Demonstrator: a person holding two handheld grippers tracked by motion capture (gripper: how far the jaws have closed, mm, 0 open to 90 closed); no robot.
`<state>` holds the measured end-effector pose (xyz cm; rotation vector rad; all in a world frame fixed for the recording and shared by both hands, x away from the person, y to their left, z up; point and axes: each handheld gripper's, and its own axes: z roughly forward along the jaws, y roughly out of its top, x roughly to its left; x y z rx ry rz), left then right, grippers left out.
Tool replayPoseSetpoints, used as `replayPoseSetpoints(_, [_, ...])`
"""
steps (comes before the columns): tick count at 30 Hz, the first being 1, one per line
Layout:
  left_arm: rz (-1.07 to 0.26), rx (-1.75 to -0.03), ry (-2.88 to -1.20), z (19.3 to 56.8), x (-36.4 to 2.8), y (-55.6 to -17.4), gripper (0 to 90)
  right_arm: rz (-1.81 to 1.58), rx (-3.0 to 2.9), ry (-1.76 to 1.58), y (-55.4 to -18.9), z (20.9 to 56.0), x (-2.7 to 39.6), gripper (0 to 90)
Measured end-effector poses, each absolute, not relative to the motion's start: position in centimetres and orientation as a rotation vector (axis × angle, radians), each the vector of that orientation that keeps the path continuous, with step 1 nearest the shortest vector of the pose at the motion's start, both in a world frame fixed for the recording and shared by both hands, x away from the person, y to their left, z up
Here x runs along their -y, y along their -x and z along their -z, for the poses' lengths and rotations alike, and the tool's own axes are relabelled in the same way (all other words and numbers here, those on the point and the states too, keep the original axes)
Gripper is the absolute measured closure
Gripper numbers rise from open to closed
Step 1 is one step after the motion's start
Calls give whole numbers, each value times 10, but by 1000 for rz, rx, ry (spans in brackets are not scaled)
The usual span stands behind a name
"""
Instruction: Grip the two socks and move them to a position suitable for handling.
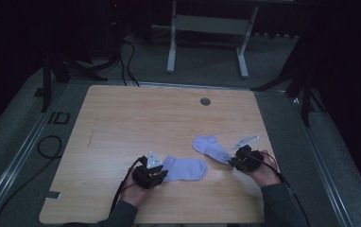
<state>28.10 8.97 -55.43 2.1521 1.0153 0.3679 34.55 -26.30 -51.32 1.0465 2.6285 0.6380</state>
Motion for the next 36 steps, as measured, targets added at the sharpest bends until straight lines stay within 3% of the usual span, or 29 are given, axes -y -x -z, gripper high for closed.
replayPoseSetpoints(1, [-368, -1015, -2152, 554, -90, -281, 686, -638, -2628, -1046, -346, 513, 263, 782])
replayPoseSetpoints(2, [-367, -1016, -2151, 554, -89, -281, 685, -619, -2615, -1068, -347, 513, 267, 678])
replayPoseSetpoints(3, [-367, -1016, -2151, 554, -89, -281, 683, -619, -2615, -1068, -347, 513, 267, 678])
replayPoseSetpoints(4, [-366, -1015, -2154, 555, -90, -281, 681, -638, -2599, -1081, -347, 509, 270, 603])
replayPoseSetpoints(7, [-368, -1015, -2155, 555, -90, -281, 678, -710, -2561, -1090, -347, 499, 272, 547])
replayPoseSetpoints(15, [-363, -1016, -2154, 555, -90, -281, 671, -880, -2491, -1179, -363, 492, 254, 530])
replayPoseSetpoints(26, [-365, -1006, -2173, 554, -90, -282, 661, -843, -2438, -1159, -403, 518, 201, 523])
replayPoseSetpoints(36, [-360, -1010, -2173, 555, -90, -283, 654, -773, -2526, -1127, -420, 543, 189, 522])
